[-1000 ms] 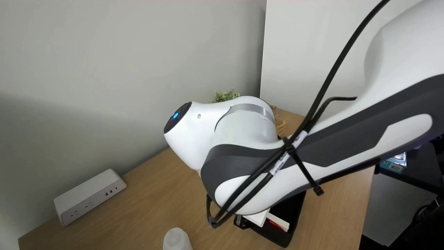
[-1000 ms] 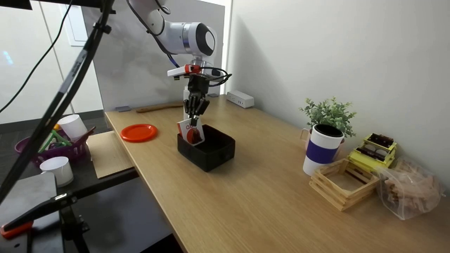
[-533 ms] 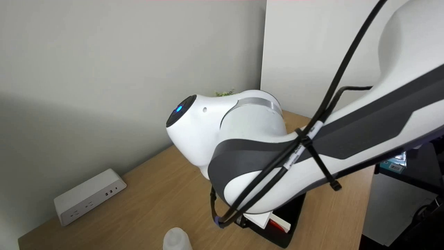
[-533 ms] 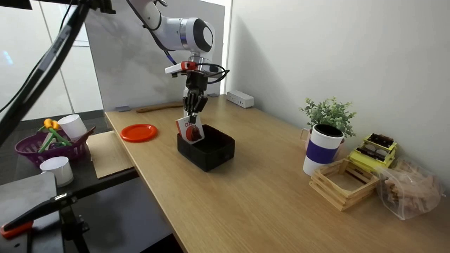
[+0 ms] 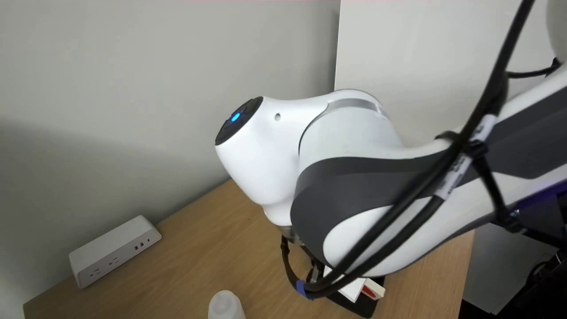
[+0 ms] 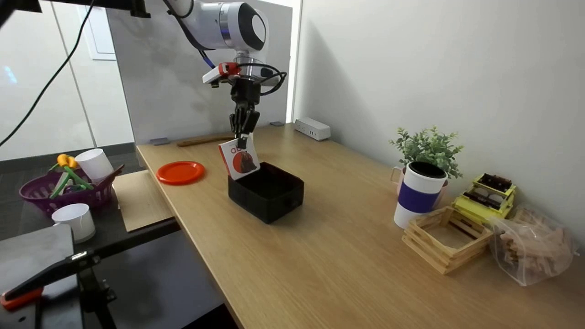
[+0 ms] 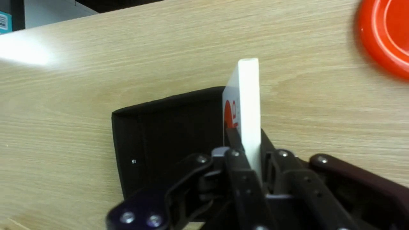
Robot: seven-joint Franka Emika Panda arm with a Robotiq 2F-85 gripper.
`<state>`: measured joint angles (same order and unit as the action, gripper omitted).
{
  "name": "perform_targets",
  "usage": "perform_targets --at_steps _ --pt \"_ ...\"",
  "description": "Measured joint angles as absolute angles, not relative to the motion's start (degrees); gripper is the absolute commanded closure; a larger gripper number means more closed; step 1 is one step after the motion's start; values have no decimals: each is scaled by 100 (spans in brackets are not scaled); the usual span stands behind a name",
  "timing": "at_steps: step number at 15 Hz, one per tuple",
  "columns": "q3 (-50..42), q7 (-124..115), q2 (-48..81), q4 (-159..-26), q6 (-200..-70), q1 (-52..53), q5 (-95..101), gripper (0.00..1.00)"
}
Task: Put the book in the black box on the table
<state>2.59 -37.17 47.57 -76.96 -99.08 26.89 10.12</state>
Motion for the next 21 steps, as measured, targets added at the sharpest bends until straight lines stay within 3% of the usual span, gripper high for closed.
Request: perform_targets --at_steps 5,6,12,13,21 --pt "262 -4338 4023 -8439 -9940 2902 1246 96" --pt "269 -4461 3882 -8577 -9940 2923 1292 86" --pt "282 -4675 3488 -8998 -9961 2941 1352 86" --pt "282 -4677 3488 -9013 -9970 2941 1353 96" --pt "286 -5063 3500 -9016 -9969 2935 1383 96"
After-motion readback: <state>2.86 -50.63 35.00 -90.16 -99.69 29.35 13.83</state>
